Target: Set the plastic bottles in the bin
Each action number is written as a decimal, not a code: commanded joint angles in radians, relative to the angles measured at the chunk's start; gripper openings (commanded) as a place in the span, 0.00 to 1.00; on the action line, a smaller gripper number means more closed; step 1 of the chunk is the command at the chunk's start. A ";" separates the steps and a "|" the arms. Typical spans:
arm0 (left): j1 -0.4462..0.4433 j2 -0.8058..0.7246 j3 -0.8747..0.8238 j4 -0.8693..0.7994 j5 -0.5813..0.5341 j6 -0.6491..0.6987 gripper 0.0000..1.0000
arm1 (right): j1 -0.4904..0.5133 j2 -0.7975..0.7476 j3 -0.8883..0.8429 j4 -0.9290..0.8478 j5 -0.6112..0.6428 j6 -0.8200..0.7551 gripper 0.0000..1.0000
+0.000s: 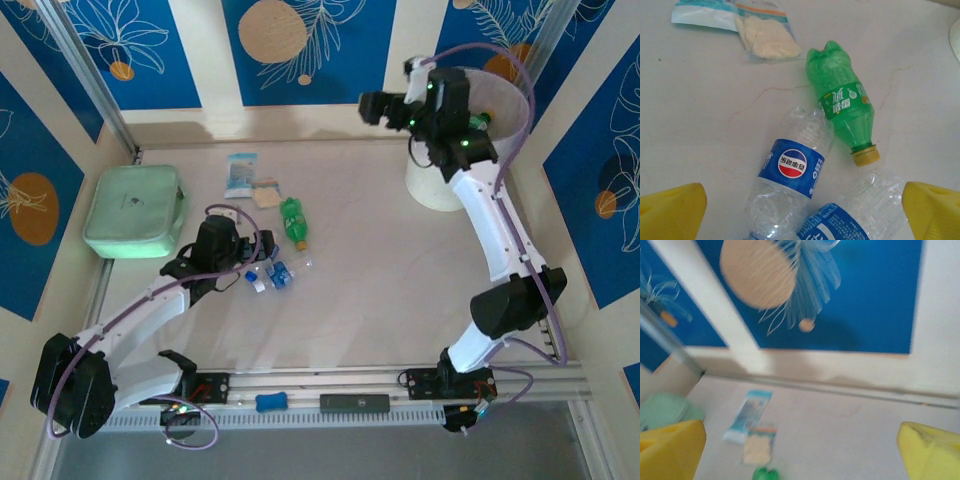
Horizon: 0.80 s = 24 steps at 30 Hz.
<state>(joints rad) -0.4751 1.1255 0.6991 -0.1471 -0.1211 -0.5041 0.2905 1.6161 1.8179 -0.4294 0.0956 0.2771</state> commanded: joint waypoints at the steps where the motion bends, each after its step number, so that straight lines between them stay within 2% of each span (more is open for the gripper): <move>1: 0.010 0.016 0.051 -0.080 0.046 0.059 1.00 | 0.060 -0.022 -0.135 0.094 -0.017 0.043 0.99; 6: 0.010 0.055 0.064 -0.088 0.134 0.076 1.00 | 0.144 -0.028 -0.335 0.219 -0.079 0.214 0.99; 14: -0.022 0.195 0.117 -0.092 0.228 0.117 1.00 | 0.213 -0.011 -0.543 0.368 -0.052 0.421 0.99; 21: -0.061 0.309 0.171 -0.093 0.248 0.147 1.00 | 0.189 -0.039 -0.616 0.360 -0.031 0.450 0.99; 24: -0.085 0.343 0.194 -0.105 0.259 0.156 0.97 | 0.180 -0.051 -0.623 0.351 -0.020 0.447 0.99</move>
<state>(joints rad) -0.5358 1.4456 0.8509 -0.2260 0.1009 -0.3817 0.4789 1.6054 1.2030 -0.0978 0.0528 0.7052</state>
